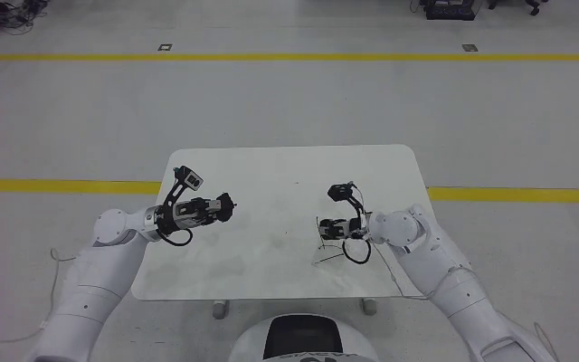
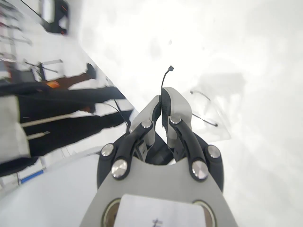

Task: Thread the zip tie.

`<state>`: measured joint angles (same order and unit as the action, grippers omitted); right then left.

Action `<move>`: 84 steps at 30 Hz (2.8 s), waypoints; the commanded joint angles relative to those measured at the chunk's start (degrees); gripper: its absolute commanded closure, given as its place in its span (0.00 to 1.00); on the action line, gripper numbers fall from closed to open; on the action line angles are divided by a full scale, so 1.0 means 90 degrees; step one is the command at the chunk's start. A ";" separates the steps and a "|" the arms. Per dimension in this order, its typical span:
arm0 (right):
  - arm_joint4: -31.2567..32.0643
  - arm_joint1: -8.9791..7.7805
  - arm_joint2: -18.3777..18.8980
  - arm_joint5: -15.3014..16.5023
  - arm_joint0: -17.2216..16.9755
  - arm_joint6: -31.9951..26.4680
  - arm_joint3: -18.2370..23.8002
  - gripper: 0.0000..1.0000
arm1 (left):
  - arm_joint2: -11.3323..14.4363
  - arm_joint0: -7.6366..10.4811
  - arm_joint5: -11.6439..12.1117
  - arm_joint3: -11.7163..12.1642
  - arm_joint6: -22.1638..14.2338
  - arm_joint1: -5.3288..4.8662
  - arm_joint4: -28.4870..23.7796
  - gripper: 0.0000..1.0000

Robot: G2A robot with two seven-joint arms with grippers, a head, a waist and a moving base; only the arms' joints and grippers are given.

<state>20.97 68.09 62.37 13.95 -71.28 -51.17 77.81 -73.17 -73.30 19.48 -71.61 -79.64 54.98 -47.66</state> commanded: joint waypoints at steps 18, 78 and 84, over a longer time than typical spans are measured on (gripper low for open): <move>-0.1832 -0.0139 0.1040 0.0615 -0.1155 0.1258 0.1103 1.00 | 0.0000 0.0000 0.0000 0.0000 0.0000 0.0000 0.0000 1.00; 0.2350 0.0340 -0.0971 0.0509 -0.2006 0.7136 0.2317 1.00 | 0.1151 -0.0315 0.0000 -0.0958 0.2469 0.0455 0.1372 1.00; 0.2562 0.0357 -0.0981 0.0424 -0.1978 0.7276 0.2306 1.00 | 0.1061 -0.0361 0.0000 -0.1014 0.2428 0.0471 0.1375 1.00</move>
<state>44.12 71.30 53.54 17.74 -89.07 14.38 98.56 -63.57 -76.51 19.48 -80.69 -57.70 59.20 -35.25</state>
